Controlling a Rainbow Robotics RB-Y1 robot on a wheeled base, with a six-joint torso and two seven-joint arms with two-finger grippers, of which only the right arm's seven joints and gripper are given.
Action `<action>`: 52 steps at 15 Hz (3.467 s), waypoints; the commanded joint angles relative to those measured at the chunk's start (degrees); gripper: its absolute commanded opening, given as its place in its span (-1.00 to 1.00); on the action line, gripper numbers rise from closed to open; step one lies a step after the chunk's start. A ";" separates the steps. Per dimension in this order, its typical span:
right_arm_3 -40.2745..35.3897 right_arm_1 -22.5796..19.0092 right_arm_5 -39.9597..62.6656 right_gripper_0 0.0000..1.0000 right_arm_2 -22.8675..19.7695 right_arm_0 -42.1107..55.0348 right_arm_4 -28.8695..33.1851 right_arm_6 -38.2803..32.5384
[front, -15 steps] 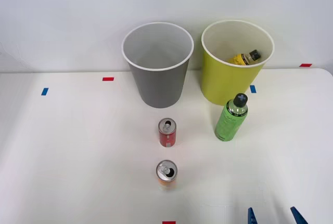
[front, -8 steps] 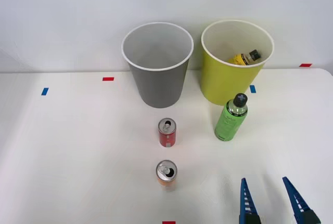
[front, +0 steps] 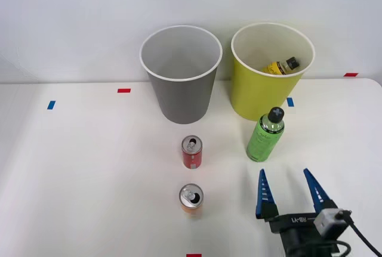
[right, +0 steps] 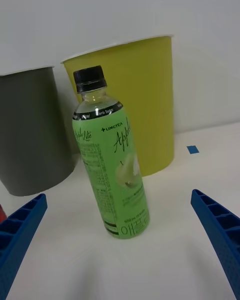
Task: Put cans in the gray bin, plastic bottles in the light green bin
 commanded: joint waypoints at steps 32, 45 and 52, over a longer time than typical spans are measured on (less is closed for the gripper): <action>-0.01 3.58 20.99 -0.75 -4.66 -17.64 -0.03 5.26; -14.25 -0.02 20.02 -0.98 -1.15 -14.30 -2.41 1.04; -28.04 3.05 36.46 -0.99 -4.22 -21.77 -5.57 -2.39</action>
